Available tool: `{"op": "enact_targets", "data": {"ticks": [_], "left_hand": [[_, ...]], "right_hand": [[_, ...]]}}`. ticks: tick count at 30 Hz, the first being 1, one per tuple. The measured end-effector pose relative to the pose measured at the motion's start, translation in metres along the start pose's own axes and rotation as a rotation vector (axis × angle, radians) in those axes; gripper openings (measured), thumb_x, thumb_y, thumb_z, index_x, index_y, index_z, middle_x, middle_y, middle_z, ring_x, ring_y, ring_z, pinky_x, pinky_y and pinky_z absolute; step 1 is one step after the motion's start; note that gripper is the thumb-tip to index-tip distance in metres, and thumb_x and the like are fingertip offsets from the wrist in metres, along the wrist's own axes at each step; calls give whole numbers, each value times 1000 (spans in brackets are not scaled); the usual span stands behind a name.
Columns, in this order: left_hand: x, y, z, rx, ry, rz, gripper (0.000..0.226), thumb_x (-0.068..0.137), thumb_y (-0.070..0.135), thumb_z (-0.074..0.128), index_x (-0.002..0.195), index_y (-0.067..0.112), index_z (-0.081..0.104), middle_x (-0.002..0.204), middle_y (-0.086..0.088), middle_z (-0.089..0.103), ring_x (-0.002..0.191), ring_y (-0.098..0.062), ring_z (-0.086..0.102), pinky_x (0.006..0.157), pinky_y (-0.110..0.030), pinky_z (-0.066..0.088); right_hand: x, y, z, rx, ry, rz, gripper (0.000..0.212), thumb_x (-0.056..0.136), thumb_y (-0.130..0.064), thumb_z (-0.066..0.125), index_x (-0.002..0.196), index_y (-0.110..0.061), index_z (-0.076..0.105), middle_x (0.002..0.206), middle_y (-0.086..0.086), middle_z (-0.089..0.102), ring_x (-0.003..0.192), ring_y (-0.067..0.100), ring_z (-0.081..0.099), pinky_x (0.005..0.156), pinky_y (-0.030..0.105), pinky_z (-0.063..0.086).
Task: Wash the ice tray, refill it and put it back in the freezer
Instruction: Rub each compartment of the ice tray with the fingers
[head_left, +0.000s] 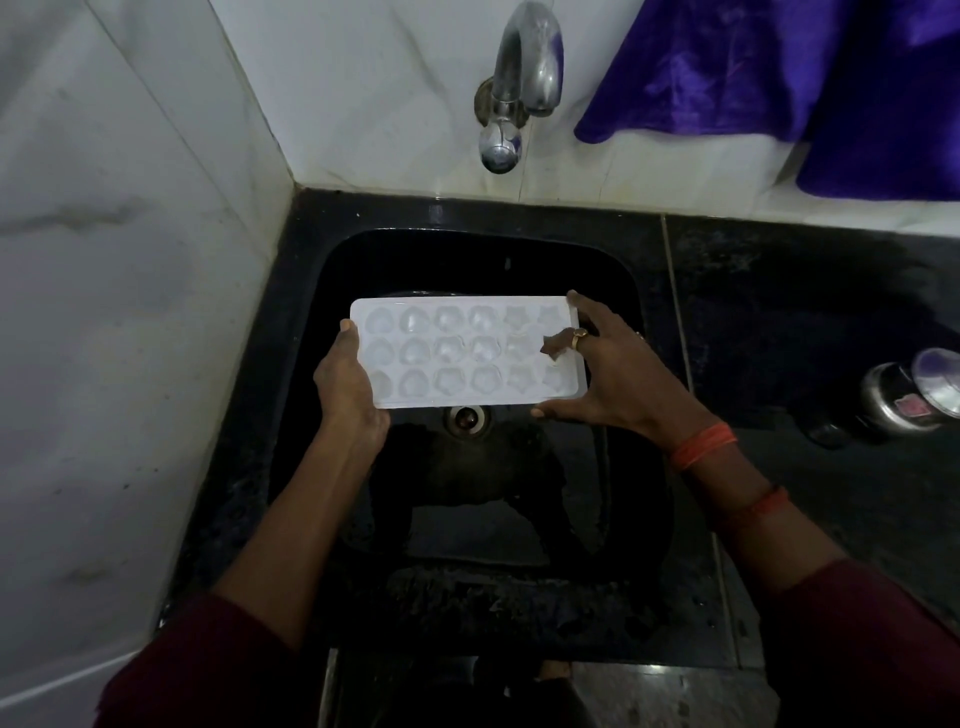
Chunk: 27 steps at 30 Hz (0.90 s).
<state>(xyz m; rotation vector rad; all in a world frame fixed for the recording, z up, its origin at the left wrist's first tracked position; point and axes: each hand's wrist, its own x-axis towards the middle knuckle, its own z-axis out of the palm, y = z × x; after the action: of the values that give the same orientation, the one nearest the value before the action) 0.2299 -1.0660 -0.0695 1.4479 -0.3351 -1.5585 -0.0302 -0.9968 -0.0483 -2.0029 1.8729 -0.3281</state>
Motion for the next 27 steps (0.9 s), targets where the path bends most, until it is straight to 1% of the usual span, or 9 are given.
{"op": "enact_targets", "data": {"ticks": [4, 8, 10, 11, 14, 18, 22, 24, 27], "left_hand": [[0, 2, 1, 0, 1, -3, 42, 105, 45, 53, 123, 11, 70, 106, -9, 79, 88, -28, 78, 58, -40, 62], [2, 3, 1, -6, -2, -3, 43, 105, 45, 53, 124, 11, 70, 108, -10, 78, 86, -28, 78, 57, -38, 61], [3, 3, 1, -3, -3, 0, 42, 105, 45, 53, 123, 11, 70, 108, -10, 78, 86, -28, 78, 57, -38, 61], [3, 3, 1, -1, -4, 0, 42, 105, 45, 53, 123, 11, 70, 108, -10, 78, 87, -28, 78, 58, -39, 61], [4, 3, 2, -3, -9, -6, 43, 104, 46, 53, 123, 11, 70, 108, -10, 78, 90, -29, 78, 59, -40, 61], [3, 4, 3, -3, -14, -7, 43, 104, 46, 53, 123, 11, 70, 107, -10, 79, 91, -29, 78, 59, -40, 62], [4, 3, 3, 1, -12, -5, 44, 104, 46, 53, 124, 10, 70, 108, -11, 78, 94, -31, 77, 61, -41, 62], [5, 3, 4, -3, -16, -5, 44, 104, 46, 53, 124, 10, 70, 108, -11, 78, 94, -31, 77, 61, -41, 62], [4, 5, 5, -1, -17, 0, 43, 105, 45, 52, 123, 11, 70, 107, -10, 79, 90, -28, 78, 60, -40, 62]], "right_hand": [[1, 1, 1, -2, 13, -6, 79, 61, -60, 86, 127, -25, 60, 163, 10, 22, 148, 33, 28, 118, 51, 30], [1, 2, 2, -16, 8, -10, 82, 65, -61, 83, 133, -21, 61, 164, 11, 22, 150, 33, 23, 121, 48, 16], [1, 3, 2, -25, -6, -8, 83, 65, -64, 81, 134, -22, 61, 164, 11, 20, 151, 35, 22, 121, 55, 22], [1, 3, 2, -24, -15, -1, 84, 65, -64, 81, 135, -23, 61, 165, 11, 19, 151, 36, 21, 121, 55, 23], [1, 3, 0, -29, -19, 1, 84, 65, -63, 82, 135, -22, 60, 165, 10, 19, 151, 36, 20, 119, 52, 25], [1, 2, -2, -43, -13, -9, 78, 65, -63, 82, 126, -20, 60, 164, 10, 21, 150, 36, 24, 115, 53, 31], [1, 3, -1, -33, -17, 0, 83, 61, -75, 69, 124, -22, 60, 165, 9, 21, 148, 38, 29, 109, 61, 41], [2, 8, 1, -22, -20, -11, 82, 62, -76, 67, 124, -23, 62, 164, 11, 22, 147, 38, 31, 110, 61, 40], [3, 10, 1, -8, -28, -14, 80, 62, -75, 69, 124, -26, 64, 164, 12, 21, 149, 37, 27, 115, 62, 32]]}}
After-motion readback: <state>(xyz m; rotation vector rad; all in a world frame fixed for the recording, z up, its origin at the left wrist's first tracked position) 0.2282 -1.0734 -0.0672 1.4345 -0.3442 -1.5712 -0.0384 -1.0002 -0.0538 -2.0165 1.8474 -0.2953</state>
